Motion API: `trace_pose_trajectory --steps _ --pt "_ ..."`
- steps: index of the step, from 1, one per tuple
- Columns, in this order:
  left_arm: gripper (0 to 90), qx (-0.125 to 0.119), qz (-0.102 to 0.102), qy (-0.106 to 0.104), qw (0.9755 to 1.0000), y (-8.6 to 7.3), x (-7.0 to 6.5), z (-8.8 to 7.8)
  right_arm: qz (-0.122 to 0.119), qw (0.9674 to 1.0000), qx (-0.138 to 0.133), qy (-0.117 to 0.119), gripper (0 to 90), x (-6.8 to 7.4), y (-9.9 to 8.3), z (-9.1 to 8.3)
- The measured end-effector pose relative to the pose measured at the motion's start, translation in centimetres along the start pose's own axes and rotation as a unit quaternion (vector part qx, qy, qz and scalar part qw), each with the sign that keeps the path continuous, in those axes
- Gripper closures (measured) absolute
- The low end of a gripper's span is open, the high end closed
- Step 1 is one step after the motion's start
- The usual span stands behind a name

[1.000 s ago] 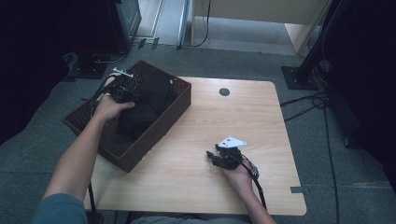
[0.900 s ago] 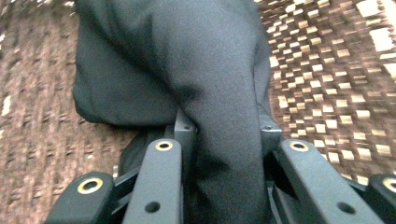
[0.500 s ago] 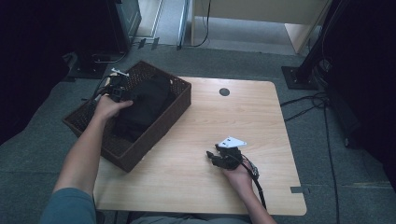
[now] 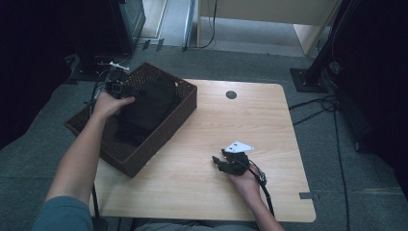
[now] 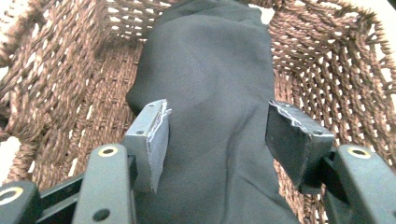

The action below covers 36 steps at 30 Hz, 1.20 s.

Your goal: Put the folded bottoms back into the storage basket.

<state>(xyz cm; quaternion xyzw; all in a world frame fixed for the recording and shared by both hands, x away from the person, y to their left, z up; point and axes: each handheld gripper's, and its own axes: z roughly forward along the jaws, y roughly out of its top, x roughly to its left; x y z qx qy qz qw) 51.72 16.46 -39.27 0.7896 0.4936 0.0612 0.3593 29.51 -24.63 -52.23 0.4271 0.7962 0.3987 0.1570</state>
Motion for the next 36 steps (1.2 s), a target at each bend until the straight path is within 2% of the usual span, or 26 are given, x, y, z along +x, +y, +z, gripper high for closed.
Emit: trace_pose_trajectory --steps 2,3,4,5,6,8,12,14,15,16,17,18,19,20,24,25,28,32,34,36 --pt "41.4 -0.005 -0.004 -0.015 0.9999 0.2 -0.7 0.4 0.000 1.0000 0.000 0.000 48.7 0.0 0.0 0.0" --pt "41.1 -0.005 -0.004 -0.015 0.9999 0.2 -0.7 0.4 0.000 1.0000 0.000 0.001 48.7 0.0 0.0 0.0" --pt "41.1 -0.004 -0.001 -0.021 0.9998 0.3 -1.4 0.9 0.001 1.0000 0.000 0.001 48.7 0.0 0.0 0.0" --pt "41.1 -0.004 -0.001 -0.021 0.9998 0.3 -1.4 0.9 0.001 1.0000 0.000 0.000 48.6 0.0 0.0 0.0" --pt "41.1 0.000 0.010 -0.017 0.9998 0.3 -2.0 1.3 0.002 1.0000 -0.002 -0.001 48.5 0.0 0.0 0.0" --pt "41.2 0.004 0.018 -0.018 0.9997 0.2 -2.5 1.8 0.002 1.0000 -0.001 0.001 48.4 0.0 0.0 0.0" --pt "39.6 0.008 0.020 -0.014 0.9997 0.2 -3.1 2.9 0.003 1.0000 0.000 0.003 48.4 -0.1 0.0 0.0" --pt "39.5 0.004 0.017 -0.014 0.9997 0.2 -3.2 3.2 0.003 1.0000 0.000 0.003 48.3 0.0 0.0 0.0" --pt "39.6 0.001 0.009 -0.016 0.9998 0.1 -3.2 3.5 0.003 1.0000 -0.001 0.002 48.3 0.0 0.0 0.0" --pt "39.4 0.007 0.000 -0.018 0.9998 0.0 -3.1 4.1 0.001 1.0000 -0.001 0.002 48.2 0.0 -0.1 -0.1" --pt "39.5 0.007 0.000 -0.018 0.9998 0.0 -3.1 4.1 0.001 1.0000 -0.001 0.002 48.2 0.0 -0.1 -0.1" --pt "39.4 0.022 0.012 -0.004 0.9997 -0.4 -2.9 4.8 0.002 1.0000 -0.001 0.003 48.2 0.1 -0.1 -0.1" --pt "39.5 0.022 0.012 -0.004 0.9997 -0.4 -2.9 4.8 0.002 1.0000 -0.001 0.003 48.2 0.1 -0.1 -0.1" --pt "39.7 0.037 0.005 -0.007 0.9993 -1.0 -2.5 5.4 0.003 1.0000 0.000 0.004 48.3 0.0 -0.1 -0.1" --pt "40.5 0.051 0.008 -0.003 0.9987 -1.8 -2.3 6.1 0.003 1.0000 0.000 0.004 48.3 0.0 -0.1 -0.1" --pt "40.7 0.060 0.016 -0.007 0.9981 -2.3 -2.2 6.4 0.003 1.0000 0.000 0.004 48.3 0.0 -0.1 -0.1" --pt "40.9 0.072 0.021 -0.013 0.9971 -2.9 -2.2 6.6 0.002 1.0000 -0.001 0.003 48.3 0.0 -0.1 -0.1" --pt "41.9 0.076 0.023 -0.024 0.9966 -3.8 -2.4 6.7 0.002 1.0000 -0.001 0.003 48.2 0.1 -0.1 -0.1" --pt "42.1 0.084 0.032 -0.032 0.9955 -4.4 -2.7 6.5 0.002 1.0000 0.000 0.003 48.4 0.1 -0.1 -0.1" --pt "42.9 0.082 0.035 -0.028 0.9956 -4.6 -2.8 6.5 0.001 1.0000 -0.001 0.002 48.3 0.1 -0.1 -0.1"
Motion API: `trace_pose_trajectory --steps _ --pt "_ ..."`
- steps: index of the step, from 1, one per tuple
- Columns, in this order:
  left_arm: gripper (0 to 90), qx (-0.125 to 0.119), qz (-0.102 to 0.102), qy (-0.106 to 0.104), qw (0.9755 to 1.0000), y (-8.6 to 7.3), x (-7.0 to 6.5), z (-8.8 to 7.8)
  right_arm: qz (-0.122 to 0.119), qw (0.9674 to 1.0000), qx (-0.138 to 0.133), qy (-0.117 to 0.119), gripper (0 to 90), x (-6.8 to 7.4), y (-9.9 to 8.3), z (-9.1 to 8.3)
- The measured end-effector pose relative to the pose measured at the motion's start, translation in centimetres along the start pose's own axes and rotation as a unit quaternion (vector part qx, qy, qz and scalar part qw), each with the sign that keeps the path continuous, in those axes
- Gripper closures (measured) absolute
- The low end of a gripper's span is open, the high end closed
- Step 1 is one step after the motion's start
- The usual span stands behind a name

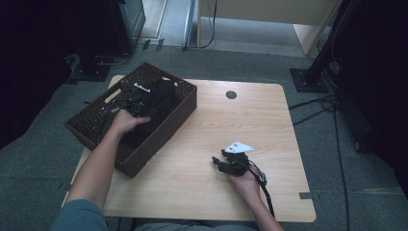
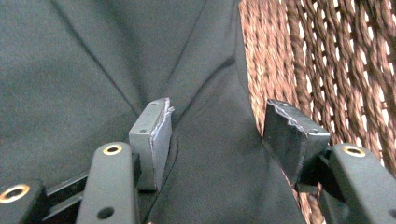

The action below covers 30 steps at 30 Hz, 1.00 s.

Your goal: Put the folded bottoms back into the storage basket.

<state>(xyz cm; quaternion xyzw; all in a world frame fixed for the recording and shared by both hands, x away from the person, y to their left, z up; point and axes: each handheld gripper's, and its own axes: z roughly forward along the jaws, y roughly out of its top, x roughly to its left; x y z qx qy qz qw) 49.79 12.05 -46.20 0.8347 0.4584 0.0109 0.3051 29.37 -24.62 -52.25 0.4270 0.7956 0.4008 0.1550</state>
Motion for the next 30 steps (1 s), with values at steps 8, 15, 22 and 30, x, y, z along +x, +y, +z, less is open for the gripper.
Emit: trace_pose_trajectory --steps 8,15,22,30 --pt "43.2 0.041 0.033 0.004 0.9986 -1.1 -0.5 -0.8 0.001 1.0000 0.001 0.000 48.0 0.1 0.0 0.0" --pt "44.8 0.023 0.015 -0.003 0.9996 -1.3 -0.2 -0.9 -0.003 1.0000 0.001 -0.003 48.1 0.2 0.0 0.0" --pt "44.6 0.005 0.008 0.014 0.9998 -0.5 -0.5 -1.8 -0.001 1.0000 0.001 -0.002 48.0 0.2 0.0 -0.1" --pt "43.7 -0.024 0.011 0.011 0.9996 0.4 -1.1 -4.4 0.001 1.0000 0.001 0.000 47.8 0.1 0.0 0.0"
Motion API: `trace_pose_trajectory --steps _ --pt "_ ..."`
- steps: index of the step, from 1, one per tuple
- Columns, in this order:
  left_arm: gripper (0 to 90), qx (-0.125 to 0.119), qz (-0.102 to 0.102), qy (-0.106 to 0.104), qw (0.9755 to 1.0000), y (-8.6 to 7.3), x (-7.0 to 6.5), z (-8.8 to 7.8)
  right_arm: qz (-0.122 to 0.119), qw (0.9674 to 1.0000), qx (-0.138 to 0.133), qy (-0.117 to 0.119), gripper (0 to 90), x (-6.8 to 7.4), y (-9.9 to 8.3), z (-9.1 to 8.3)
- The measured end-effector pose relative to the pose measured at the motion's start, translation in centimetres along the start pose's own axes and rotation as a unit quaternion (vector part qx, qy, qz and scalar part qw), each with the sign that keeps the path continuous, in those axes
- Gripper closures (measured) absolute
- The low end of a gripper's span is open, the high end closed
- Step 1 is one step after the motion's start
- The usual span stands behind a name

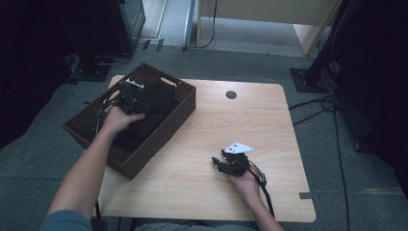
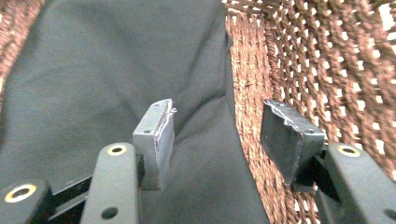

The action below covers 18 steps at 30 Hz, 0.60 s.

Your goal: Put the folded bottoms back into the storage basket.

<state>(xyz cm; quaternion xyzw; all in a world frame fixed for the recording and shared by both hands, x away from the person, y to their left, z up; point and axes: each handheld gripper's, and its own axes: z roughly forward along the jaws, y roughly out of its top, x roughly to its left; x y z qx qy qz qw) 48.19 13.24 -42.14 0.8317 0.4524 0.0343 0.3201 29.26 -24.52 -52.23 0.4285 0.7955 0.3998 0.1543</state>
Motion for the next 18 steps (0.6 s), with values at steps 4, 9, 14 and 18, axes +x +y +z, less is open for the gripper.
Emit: trace_pose_trajectory --steps 4,9,14,18 --pt "43.4 -0.010 -0.003 -0.005 0.9999 0.2 -0.4 -1.4 -0.002 1.0000 0.000 -0.001 47.5 0.0 0.0 0.0" --pt "42.3 -0.023 -0.010 -0.012 0.9996 0.3 -1.3 -3.0 -0.006 1.0000 0.000 -0.002 47.1 0.0 0.0 0.1" --pt "42.0 -0.027 -0.005 -0.010 0.9996 0.1 -2.4 -4.2 -0.007 1.0000 0.001 -0.001 46.6 0.1 0.1 0.1" --pt "41.9 -0.033 0.011 -0.013 0.9993 0.1 -3.8 -4.9 -0.009 1.0000 0.001 -0.001 46.2 0.2 0.2 0.2"
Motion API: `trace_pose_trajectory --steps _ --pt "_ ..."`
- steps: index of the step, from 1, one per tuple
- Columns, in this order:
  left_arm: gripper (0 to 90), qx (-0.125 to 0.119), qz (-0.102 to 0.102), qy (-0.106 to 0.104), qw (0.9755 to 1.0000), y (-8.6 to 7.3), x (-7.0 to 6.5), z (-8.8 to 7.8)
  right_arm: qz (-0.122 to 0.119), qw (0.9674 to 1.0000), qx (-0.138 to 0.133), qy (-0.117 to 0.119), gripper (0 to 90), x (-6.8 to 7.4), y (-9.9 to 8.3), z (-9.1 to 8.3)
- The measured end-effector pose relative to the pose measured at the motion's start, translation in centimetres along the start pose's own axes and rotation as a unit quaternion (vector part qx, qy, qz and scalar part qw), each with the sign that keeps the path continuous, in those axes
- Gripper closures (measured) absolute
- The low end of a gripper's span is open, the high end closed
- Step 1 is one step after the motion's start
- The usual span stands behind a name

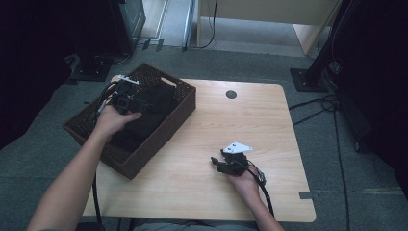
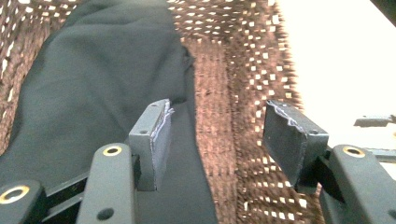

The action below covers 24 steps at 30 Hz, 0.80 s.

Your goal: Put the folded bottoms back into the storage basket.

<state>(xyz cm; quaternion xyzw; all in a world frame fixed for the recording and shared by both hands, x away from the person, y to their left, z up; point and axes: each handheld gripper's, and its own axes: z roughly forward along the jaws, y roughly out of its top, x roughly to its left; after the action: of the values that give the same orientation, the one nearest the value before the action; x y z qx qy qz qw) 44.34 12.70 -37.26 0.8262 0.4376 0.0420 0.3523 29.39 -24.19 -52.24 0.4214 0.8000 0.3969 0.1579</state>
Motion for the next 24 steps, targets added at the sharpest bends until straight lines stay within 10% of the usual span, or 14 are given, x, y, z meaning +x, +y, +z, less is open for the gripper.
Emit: trace_pose_trajectory --steps 24 --pt "47.1 0.019 0.045 -0.028 0.9984 -3.2 -4.9 2.4 -0.005 1.0000 0.001 -0.003 45.6 0.2 0.0 0.1"
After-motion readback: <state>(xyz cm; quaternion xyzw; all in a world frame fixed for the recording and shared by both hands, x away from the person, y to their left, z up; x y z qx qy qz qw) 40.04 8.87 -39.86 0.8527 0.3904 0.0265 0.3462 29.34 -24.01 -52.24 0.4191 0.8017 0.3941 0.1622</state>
